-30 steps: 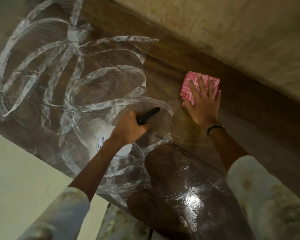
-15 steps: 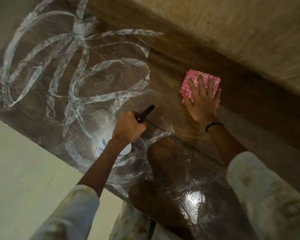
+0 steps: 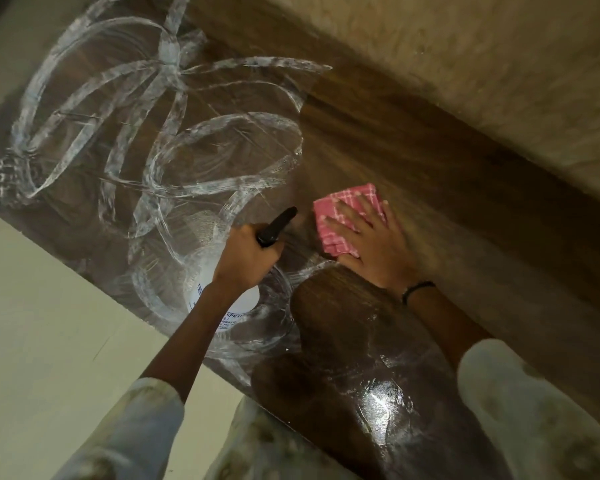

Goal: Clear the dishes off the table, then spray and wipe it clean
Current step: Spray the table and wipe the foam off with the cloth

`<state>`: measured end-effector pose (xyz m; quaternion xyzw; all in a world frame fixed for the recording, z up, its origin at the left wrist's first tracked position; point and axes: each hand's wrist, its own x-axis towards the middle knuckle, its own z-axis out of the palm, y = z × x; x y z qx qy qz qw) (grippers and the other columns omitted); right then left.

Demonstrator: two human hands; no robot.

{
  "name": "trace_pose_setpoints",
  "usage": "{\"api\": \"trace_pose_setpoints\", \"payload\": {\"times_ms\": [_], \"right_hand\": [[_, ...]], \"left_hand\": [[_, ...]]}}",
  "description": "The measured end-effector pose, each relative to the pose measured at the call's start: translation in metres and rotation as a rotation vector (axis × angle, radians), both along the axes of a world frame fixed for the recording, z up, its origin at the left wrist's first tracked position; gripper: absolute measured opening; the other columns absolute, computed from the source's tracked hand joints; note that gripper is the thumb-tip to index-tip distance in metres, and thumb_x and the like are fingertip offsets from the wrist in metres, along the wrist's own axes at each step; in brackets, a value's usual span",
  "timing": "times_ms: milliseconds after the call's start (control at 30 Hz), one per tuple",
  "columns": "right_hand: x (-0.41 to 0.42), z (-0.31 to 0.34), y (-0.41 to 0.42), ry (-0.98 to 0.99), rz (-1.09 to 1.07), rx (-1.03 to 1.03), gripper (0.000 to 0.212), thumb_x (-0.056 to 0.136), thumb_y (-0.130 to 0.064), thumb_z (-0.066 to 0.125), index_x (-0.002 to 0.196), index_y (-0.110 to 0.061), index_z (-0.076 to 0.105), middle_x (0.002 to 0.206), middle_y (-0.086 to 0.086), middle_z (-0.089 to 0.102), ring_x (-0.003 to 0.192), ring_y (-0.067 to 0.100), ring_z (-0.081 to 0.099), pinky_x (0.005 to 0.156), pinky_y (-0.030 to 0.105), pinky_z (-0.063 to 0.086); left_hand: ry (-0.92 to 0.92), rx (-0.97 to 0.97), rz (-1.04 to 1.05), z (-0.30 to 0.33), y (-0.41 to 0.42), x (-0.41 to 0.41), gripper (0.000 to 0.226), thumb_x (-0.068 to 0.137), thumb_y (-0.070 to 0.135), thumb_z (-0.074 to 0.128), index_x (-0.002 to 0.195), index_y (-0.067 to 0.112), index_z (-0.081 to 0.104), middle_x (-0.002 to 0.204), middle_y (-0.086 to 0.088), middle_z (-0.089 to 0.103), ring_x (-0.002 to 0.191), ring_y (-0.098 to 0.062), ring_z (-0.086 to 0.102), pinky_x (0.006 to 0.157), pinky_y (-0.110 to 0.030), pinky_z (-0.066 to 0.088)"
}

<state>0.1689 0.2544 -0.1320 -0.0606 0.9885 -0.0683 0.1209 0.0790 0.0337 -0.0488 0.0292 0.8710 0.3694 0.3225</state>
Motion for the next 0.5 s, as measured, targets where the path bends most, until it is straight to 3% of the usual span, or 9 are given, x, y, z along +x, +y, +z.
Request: {"api": "trace_pose_setpoints", "payload": {"times_ms": [167, 267, 367, 500], "right_hand": [[-0.035, 0.002, 0.016, -0.008, -0.261, -0.022, 0.064, 0.089, -0.058, 0.025, 0.149, -0.035, 0.017, 0.159, 0.001, 0.015, 0.146, 0.033, 0.007, 0.113, 0.064, 0.005], [-0.073, 0.002, -0.015, 0.009, -0.343, -0.043, 0.062, 0.091, -0.051, 0.027, 0.15, -0.034, 0.015, 0.16, 0.0, 0.009, 0.147, 0.033, 0.001, 0.112, 0.065, 0.001], [-0.091, 0.001, -0.053, 0.023, -0.253, -0.037, 0.063, 0.088, -0.053, 0.02, 0.149, -0.035, 0.019, 0.16, 0.0, 0.013, 0.147, 0.033, 0.004, 0.112, 0.067, 0.007], [-0.06, 0.0, -0.081, 0.012, -0.035, -0.032, 0.061, 0.087, -0.052, 0.025, 0.147, -0.036, 0.026, 0.158, 0.0, 0.019, 0.146, 0.032, 0.011, 0.112, 0.065, 0.012]], "left_hand": [[0.022, 0.012, -0.003, -0.002, -0.008, -0.001, 0.014, 0.082, 0.009, 0.06, 0.071, 0.001, 0.06, 0.051, -0.009, 0.043, 0.047, -0.022, 0.037, 0.049, -0.028, 0.028], [0.028, 0.022, 0.01, -0.006, -0.015, -0.004, 0.012, 0.083, 0.011, 0.061, 0.075, 0.001, 0.063, 0.055, -0.014, 0.047, 0.049, -0.023, 0.039, 0.05, -0.03, 0.031], [0.012, 0.04, 0.013, -0.005, -0.021, -0.007, 0.022, 0.082, 0.01, 0.061, 0.061, 0.015, 0.055, 0.051, -0.009, 0.043, 0.049, -0.022, 0.037, 0.051, -0.03, 0.03], [0.005, 0.049, -0.009, -0.002, -0.03, -0.01, 0.012, 0.081, 0.009, 0.062, 0.07, 0.005, 0.06, 0.053, -0.009, 0.043, 0.049, -0.021, 0.035, 0.051, -0.031, 0.029]]}}
